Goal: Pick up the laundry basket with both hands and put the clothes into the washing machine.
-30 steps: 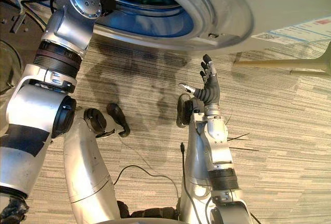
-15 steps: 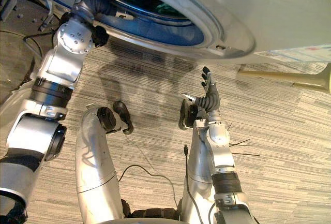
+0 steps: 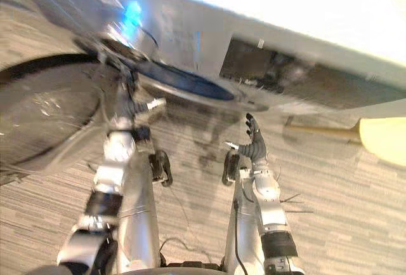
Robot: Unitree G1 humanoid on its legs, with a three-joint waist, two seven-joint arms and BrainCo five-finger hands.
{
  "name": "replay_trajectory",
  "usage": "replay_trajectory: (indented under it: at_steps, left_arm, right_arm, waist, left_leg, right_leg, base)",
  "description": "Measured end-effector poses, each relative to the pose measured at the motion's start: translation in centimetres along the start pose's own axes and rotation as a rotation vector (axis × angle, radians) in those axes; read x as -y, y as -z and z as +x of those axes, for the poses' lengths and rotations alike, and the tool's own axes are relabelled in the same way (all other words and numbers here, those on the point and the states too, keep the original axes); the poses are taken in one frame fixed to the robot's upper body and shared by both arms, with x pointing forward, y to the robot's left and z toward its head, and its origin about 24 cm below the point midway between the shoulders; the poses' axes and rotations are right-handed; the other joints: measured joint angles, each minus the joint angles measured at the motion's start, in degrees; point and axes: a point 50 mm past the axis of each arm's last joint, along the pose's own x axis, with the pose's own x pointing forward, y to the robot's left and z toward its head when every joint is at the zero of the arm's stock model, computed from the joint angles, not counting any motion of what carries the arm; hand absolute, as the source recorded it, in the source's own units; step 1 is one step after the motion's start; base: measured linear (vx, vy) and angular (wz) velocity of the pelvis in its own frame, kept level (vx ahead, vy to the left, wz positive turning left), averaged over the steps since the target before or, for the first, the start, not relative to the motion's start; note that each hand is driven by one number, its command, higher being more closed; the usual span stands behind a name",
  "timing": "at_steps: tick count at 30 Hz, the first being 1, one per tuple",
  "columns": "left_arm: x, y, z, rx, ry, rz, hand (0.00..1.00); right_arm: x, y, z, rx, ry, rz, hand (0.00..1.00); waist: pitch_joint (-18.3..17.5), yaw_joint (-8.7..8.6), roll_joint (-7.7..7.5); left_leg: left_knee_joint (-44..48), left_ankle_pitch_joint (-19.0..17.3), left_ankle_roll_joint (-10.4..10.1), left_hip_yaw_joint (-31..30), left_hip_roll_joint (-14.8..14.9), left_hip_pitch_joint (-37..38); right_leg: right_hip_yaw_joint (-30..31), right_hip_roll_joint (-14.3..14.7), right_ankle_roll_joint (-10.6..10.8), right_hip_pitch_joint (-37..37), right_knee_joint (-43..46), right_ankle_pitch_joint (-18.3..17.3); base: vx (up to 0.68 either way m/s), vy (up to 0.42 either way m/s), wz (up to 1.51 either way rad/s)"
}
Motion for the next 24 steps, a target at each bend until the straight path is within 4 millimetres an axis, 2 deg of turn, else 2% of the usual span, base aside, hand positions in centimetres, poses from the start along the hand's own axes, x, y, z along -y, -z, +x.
replay_trajectory:
  at_steps: [1,2,3,4,7,10,13,18,22,24]
  left_arm:
    - [-0.3,1.2,-0.5,-0.049,0.000,-0.012,0.00]
    - [-0.7,3.4,-1.7,-0.139,-0.002,-0.025,0.00]
    - [-1.0,4.9,-2.7,-0.202,-0.011,-0.028,0.00]
    - [-1.5,7.2,-4.4,-0.301,-0.017,-0.029,0.00]
    - [-2.3,10.6,-6.9,-0.462,-0.020,-0.007,0.00]
    - [-3.7,14.0,-9.9,-0.656,-0.022,0.056,0.00]
    - [-5.3,15.1,-11.0,-0.729,-0.021,0.152,0.00]
    - [-7.0,15.6,-12.0,-0.779,-0.030,0.225,0.00]
    - [-7.0,16.1,-12.7,-0.820,-0.033,0.225,0.00]
    - [-6.4,16.3,-12.8,-0.824,-0.021,0.215,0.00]
  right_arm:
    - [0.0,0.7,-0.2,-0.028,0.002,-0.003,0.00]
    - [0.2,1.8,-0.9,-0.076,0.008,-0.007,0.00]
    - [0.2,2.6,-1.3,-0.110,0.017,-0.009,0.00]
    - [0.4,4.0,-2.0,-0.169,0.028,-0.010,0.00]
    - [0.3,6.6,-3.4,-0.293,0.039,-0.008,0.00]
    - [0.7,10.2,-5.4,-0.476,0.043,-0.027,0.00]
    - [1.5,12.3,-7.0,-0.591,0.077,-0.018,0.00]
    - [2.5,14.2,-9.3,-0.704,0.119,-0.004,0.00]
    - [2.8,14.4,-9.5,-0.720,0.124,0.008,0.00]
    - [3.0,14.5,-9.4,-0.725,0.123,0.007,0.00]
  waist:
    - [-0.1,0.09,-0.06]
    - [-1.2,0.05,0.00]
    - [-2.6,0.08,-0.01]
    - [-4.7,0.14,0.02]
    - [-8.3,0.14,0.16]
    - [-11.8,-0.23,1.00]
    - [-12.7,-0.50,2.08]
    - [-15.3,-1.46,2.22]
    - [-15.6,-1.63,2.03]
    - [-15.6,-1.69,2.09]
  left_leg:
    - [-2.5,0.9,-0.2,0.3,-0.3,3.0]
    - [-7.2,2.3,-0.3,1.1,-0.3,7.9]
    - [-10.5,3.4,-0.4,1.7,-0.3,10.7]
    - [-15.8,5.2,-0.4,3.1,-0.4,15.2]
    - [-24.8,8.3,-0.4,5.3,-0.6,22.1]
    - [-38.3,14.1,-0.3,7.6,-2.4,31.1]
    - [-46.2,17.4,-0.2,9.3,-3.5,37.2]
    - [-50.2,18.3,-0.4,9.9,-4.6,42.8]
    - [-50.0,18.3,-0.3,10.2,-4.9,44.0]
    - [-49.4,18.2,-0.3,5.8,-5.6,42.8]
  right_leg:
    - [-0.4,0.0,0.2,2.9,-2.2,0.6]
    - [-1.3,0.3,0.1,7.7,-6.7,2.0]
    - [-1.6,0.8,0.2,10.4,-10.1,3.3]
    - [-2.0,1.3,0.5,14.4,-15.3,5.3]
    - [-2.0,2.8,1.0,20.8,-25.1,9.2]
    - [-1.7,4.2,1.7,29.0,-39.1,15.6]
    - [-1.4,4.9,2.2,34.8,-47.7,19.8]
    - [-1.4,5.8,2.5,41.4,-54.2,22.3]
    - [1.4,6.1,2.3,41.7,-55.3,23.6]
    - [4.5,6.1,2.5,39.3,-55.3,24.9]
  base:
    - [0.15,-0.053,0.15]
    - [0.13,-0.022,0.03]
    - [0.16,-0.003,-0.09]
    - [0.14,0.012,-0.16]
    - [0.12,0.031,-0.22]
    - [0.14,0.052,-0.16]
    - [0.09,0.050,-0.19]
    - [0.04,0.043,-0.03]
    - [-0.02,0.007,-0.29]
    - [-0.06,-0.007,-0.57]
